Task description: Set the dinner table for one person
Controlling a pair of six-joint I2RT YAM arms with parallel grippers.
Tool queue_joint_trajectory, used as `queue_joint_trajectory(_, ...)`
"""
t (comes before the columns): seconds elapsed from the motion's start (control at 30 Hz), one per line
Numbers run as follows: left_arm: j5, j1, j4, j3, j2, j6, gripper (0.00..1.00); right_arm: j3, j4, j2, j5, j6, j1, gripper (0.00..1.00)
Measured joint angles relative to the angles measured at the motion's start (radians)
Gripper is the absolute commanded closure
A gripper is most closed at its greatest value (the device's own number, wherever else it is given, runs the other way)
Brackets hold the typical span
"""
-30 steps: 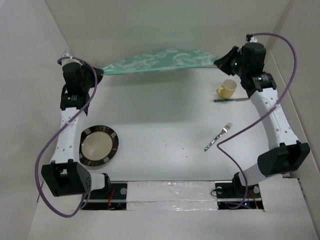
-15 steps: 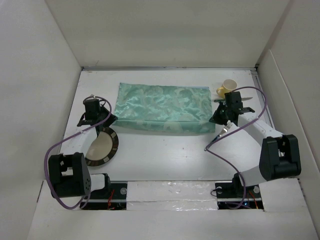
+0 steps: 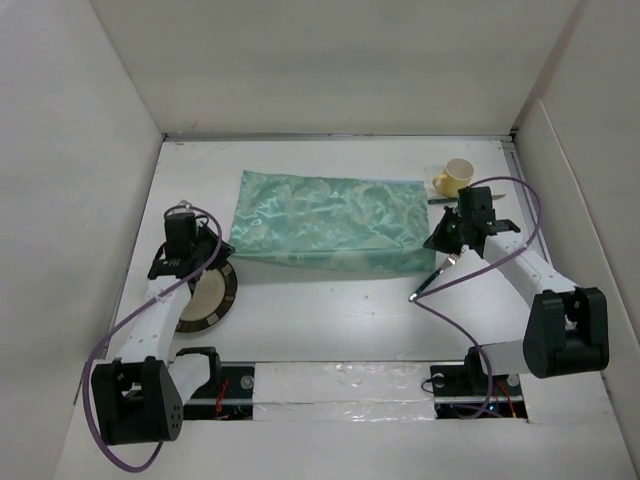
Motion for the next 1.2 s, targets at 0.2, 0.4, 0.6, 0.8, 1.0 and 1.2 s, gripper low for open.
queue_joint_trajectory(0.2, 0.018, 0.008, -0.066, 0.280, 0.078, -0.004, 1.00, 0.297, -0.079, 0.002, 0.007, 0.010, 0.011, 1.00)
queue_joint_trajectory(0.4, 0.011, 0.012, -0.105, 0.750, 0.106, -0.010, 1.00, 0.650, -0.122, -0.127, 0.092, 0.013, 0.079, 1.00)
queue_joint_trajectory(0.6, 0.017, 0.012, -0.110, 1.070, 0.108, -0.011, 1.00, 0.971, -0.175, -0.229, 0.167, -0.014, 0.118, 1.00)
queue_joint_trajectory(0.8, 0.039, 0.010, -0.101, 1.086, 0.131, -0.013, 1.00, 1.098, -0.180, -0.163, 0.174, -0.035, 0.089, 1.00)
queue_joint_trajectory(1.0, 0.033, 0.010, -0.063, 1.005, 0.253, -0.019, 1.00, 1.106, -0.174, 0.097, 0.149, -0.041, 0.038, 1.00)
queue_joint_trajectory(1.2, 0.016, 0.014, -0.059, 1.028, 0.466, -0.034, 1.00, 1.209, -0.193, 0.400, 0.109, -0.027, 0.023, 1.00)
